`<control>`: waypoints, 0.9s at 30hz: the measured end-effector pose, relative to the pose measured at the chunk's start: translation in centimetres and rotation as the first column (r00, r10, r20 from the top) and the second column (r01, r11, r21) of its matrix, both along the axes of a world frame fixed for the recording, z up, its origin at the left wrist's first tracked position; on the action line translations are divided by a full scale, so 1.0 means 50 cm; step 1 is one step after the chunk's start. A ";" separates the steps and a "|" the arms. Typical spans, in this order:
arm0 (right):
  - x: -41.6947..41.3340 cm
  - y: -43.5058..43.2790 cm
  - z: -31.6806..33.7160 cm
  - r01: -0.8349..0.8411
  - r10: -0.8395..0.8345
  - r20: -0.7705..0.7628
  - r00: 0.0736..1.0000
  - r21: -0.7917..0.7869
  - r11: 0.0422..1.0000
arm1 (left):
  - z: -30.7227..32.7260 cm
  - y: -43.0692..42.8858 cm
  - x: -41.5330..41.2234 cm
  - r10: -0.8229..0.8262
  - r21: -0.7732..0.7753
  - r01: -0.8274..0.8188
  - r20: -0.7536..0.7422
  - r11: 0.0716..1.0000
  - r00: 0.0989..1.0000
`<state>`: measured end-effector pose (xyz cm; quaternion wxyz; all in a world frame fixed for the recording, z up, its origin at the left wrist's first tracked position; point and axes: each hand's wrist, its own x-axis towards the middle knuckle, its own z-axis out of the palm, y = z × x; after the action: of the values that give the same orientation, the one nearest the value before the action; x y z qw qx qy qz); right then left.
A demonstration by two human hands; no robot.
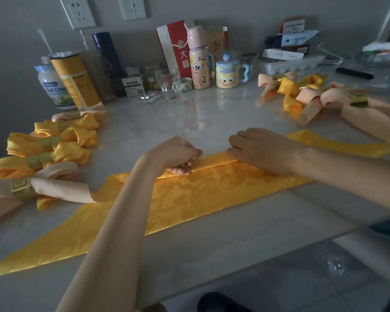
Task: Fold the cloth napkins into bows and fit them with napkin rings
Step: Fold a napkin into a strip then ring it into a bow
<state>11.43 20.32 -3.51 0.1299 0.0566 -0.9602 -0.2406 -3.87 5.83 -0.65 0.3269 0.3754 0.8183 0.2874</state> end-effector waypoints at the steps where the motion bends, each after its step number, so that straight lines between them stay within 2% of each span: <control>1: 0.002 0.003 0.000 0.023 -0.022 0.031 0.999 -0.053 0.998 | -0.003 0.003 0.001 -0.005 -0.022 0.005 -0.005 1.000 1.000; 3: 0.004 -0.002 0.012 0.185 -0.150 0.153 0.977 -0.244 0.952 | -0.008 0.008 0.001 0.001 -0.066 -0.003 -0.016 0.998 1.000; 5: 0.003 -0.007 0.027 0.364 -0.277 0.257 0.926 -0.408 0.837 | -0.010 0.012 0.001 0.032 -0.074 -0.033 -0.020 0.997 0.999; 6: -0.003 -0.016 0.033 0.369 -0.291 0.234 0.928 -0.459 0.808 | -0.011 0.014 0.001 0.046 -0.075 -0.048 -0.021 0.996 0.999; 8: -0.028 -0.034 0.035 0.275 -0.280 0.068 0.958 -0.510 0.815 | -0.014 0.018 0.001 0.079 -0.070 -0.080 -0.008 0.994 0.997; 9: -0.043 -0.053 0.031 0.250 -0.271 0.040 0.962 -0.535 0.807 | -0.015 0.017 -0.002 0.097 -0.062 -0.096 0.013 0.993 0.995; 11: -0.069 -0.097 0.014 0.273 -0.222 0.160 0.962 -0.602 0.750 | -0.017 0.015 -0.009 0.120 -0.054 -0.116 0.069 0.992 0.990; 13: -0.077 -0.126 -0.012 0.335 -0.153 0.342 0.927 -0.573 0.748 | -0.015 0.010 -0.015 0.126 -0.050 -0.121 0.137 0.991 0.982; 15: -0.068 -0.127 -0.027 0.379 -0.137 0.441 0.887 -0.526 0.762 | -0.011 0.001 -0.022 0.119 -0.029 -0.115 0.229 0.993 0.966; 21: -0.025 -0.045 -0.027 0.463 -0.210 0.498 0.841 -0.463 0.756 | -0.011 -0.016 -0.034 0.097 0.026 -0.115 0.379 0.993 0.920; 27: 0.024 0.035 -0.017 0.624 -0.366 0.537 0.760 -0.445 0.642 | -0.007 -0.014 -0.029 0.087 0.026 -0.103 0.369 0.994 0.925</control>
<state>12.66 22.08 -4.36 -0.1301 -0.2114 -0.9664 0.0666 -5.31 5.14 -0.97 0.4514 0.2822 0.7532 0.3864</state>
